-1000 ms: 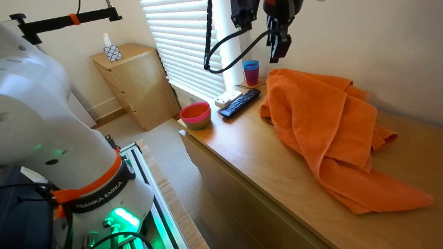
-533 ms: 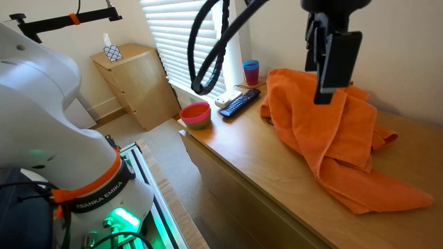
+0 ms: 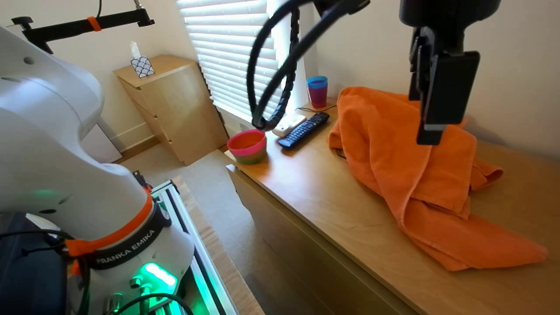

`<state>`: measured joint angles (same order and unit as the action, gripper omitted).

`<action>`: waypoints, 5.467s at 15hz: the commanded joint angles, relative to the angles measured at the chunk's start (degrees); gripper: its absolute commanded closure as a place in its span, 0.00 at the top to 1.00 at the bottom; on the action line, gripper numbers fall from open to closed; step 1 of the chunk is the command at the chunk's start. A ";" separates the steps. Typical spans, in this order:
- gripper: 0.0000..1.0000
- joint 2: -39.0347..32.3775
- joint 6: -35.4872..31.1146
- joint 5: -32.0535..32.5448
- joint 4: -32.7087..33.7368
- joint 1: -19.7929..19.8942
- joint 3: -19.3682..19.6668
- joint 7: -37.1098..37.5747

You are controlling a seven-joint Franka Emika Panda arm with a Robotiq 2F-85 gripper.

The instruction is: Spread the towel evenly on the cabinet top

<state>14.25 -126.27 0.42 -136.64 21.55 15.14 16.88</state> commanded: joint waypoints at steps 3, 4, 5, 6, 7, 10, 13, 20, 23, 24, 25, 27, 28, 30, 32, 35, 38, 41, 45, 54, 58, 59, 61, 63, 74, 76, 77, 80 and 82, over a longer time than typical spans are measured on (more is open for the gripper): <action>1.00 -15.84 -17.31 -4.71 2.39 0.33 1.72 11.40; 1.00 -18.81 -19.50 -5.13 2.99 0.31 2.17 13.56; 1.00 -21.69 -20.09 -6.91 3.98 0.01 2.72 14.87; 1.00 -24.25 -19.76 -9.07 5.06 -0.31 3.15 15.73; 1.00 -25.95 -19.94 -10.22 5.79 -0.45 3.64 16.65; 1.00 -31.29 -20.25 -14.98 8.50 -0.25 4.28 17.39; 1.00 -34.99 -21.20 -20.10 11.46 0.83 3.88 15.59; 0.74 -41.92 -20.37 -27.15 16.73 1.97 2.42 14.22; 0.63 -43.20 -20.14 -27.60 17.42 1.79 2.41 14.24; 0.53 -43.09 -20.06 -27.71 17.65 1.78 2.29 14.09; 0.46 -42.39 -20.14 -27.64 17.48 1.62 2.40 14.10; 0.30 -40.67 -19.99 -27.28 17.02 1.33 2.65 13.88; 0.23 -39.78 -19.86 -27.09 16.74 1.18 2.79 13.85; 0.08 -38.08 -19.76 -26.71 16.21 0.80 3.04 13.88; 0.00 -37.44 -18.86 -26.24 16.08 0.49 3.23 14.25; 0.00 -36.93 -15.38 -25.29 15.88 0.11 3.41 14.46; 0.32 -36.94 -8.63 -22.27 16.34 -0.70 4.58 15.76; 0.56 -37.33 -6.14 -19.80 16.72 -1.38 5.60 16.80; 0.84 -38.77 -7.54 -17.82 17.12 -1.90 6.36 17.80; 0.99 -40.08 -10.19 -17.39 16.17 -2.27 6.18 17.01; 0.59 -40.73 -12.49 -17.50 15.54 -2.19 6.26 16.70; 0.51 -40.86 -13.26 -17.68 15.40 -2.15 6.15 16.54; 0.36 -41.58 -14.91 -17.72 15.42 -2.20 6.01 16.30; 0.22 -42.22 -15.96 -17.80 15.63 -2.26 5.92 16.34; 0.01 -36.33 -17.64 -17.01 14.39 -3.62 6.69 15.67; 0.01 -30.98 -20.67 -16.83 13.74 -3.77 6.97 13.84; 0.01 -29.09 -21.67 -17.33 14.28 -3.56 6.65 12.89; 0.01 -25.44 -22.69 -20.98 16.67 -2.56 4.63 10.09; 0.01 -23.37 -19.11 -21.11 17.42 -2.89 4.36 9.59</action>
<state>-12.24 -148.31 -19.32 -119.15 18.24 20.55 28.53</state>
